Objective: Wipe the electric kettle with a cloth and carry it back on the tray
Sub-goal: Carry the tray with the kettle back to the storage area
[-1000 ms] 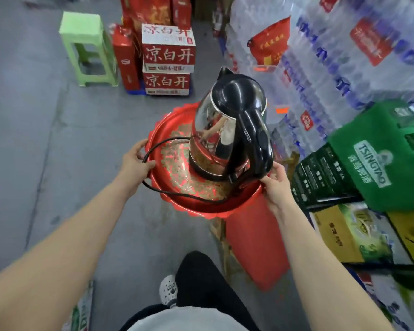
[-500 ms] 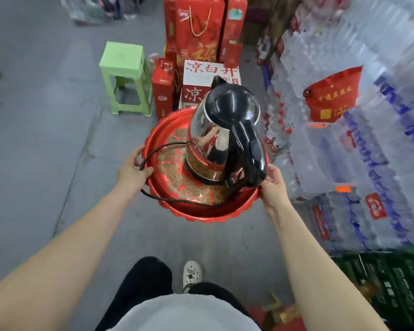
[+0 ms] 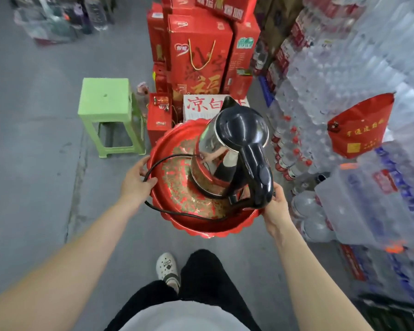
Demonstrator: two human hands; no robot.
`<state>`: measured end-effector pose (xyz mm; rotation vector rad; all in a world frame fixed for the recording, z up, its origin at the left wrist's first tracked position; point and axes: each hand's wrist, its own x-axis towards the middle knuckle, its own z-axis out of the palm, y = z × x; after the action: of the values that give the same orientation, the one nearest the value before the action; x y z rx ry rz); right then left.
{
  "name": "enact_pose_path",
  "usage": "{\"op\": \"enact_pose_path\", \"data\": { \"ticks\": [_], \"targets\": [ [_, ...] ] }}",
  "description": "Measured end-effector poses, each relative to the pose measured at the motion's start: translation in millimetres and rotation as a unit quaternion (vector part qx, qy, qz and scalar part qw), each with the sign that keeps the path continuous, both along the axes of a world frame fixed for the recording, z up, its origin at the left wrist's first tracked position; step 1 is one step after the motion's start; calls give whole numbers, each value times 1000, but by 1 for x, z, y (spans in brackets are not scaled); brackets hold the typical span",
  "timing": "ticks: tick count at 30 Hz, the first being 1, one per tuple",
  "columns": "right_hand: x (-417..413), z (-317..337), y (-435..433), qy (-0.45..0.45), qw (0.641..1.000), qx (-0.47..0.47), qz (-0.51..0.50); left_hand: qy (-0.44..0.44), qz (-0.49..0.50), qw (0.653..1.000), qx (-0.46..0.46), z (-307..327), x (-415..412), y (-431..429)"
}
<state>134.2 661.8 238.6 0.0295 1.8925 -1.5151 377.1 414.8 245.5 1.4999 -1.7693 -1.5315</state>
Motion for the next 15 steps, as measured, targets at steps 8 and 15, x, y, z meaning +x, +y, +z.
{"op": "enact_pose_path", "data": {
  "ticks": [8,15],
  "targets": [
    [-50,-41,-135,-11,997,24,-75,-38,-109,993,-40,-15,-96,-170],
    [-109,-82,-251,-63,986,44,-145,-63,-154,986,-32,-36,-190,-302]
  ]
}}
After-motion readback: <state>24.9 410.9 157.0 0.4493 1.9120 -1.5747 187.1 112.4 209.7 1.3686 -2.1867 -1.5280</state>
